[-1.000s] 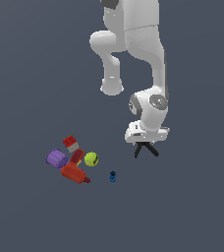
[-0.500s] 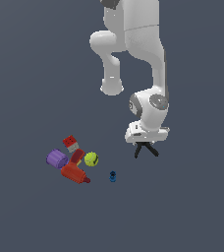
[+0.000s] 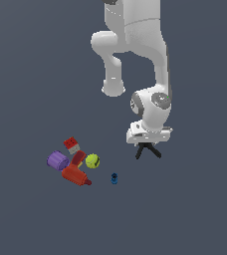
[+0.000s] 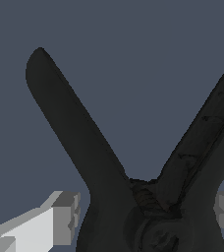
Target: Pick up a designated object from a clutter of objects.
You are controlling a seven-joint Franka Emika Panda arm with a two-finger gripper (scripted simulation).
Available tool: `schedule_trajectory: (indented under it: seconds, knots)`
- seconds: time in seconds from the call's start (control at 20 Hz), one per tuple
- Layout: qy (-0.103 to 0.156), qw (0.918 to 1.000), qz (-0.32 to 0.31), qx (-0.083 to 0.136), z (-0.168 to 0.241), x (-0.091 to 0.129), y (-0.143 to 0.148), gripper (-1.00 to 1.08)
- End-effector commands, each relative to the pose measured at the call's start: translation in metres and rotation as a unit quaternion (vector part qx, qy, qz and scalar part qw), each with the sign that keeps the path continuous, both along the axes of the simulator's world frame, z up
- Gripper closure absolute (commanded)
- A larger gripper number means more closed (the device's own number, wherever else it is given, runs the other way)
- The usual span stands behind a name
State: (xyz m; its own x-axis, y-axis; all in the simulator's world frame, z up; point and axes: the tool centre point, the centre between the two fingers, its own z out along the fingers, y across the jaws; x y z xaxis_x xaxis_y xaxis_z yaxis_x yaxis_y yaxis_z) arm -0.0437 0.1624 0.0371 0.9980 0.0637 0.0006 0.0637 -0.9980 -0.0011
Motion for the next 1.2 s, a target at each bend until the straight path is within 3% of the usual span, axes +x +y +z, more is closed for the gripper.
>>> schedule_trajectory:
  seconds: [0.0,1.15]
  knots:
    - [-0.001,1.0,0.0,0.0,0.012,0.005,-0.005,1.08]
    - [0.0,1.0,-0.002,0.001,0.216,0.084,-0.092,1.08]
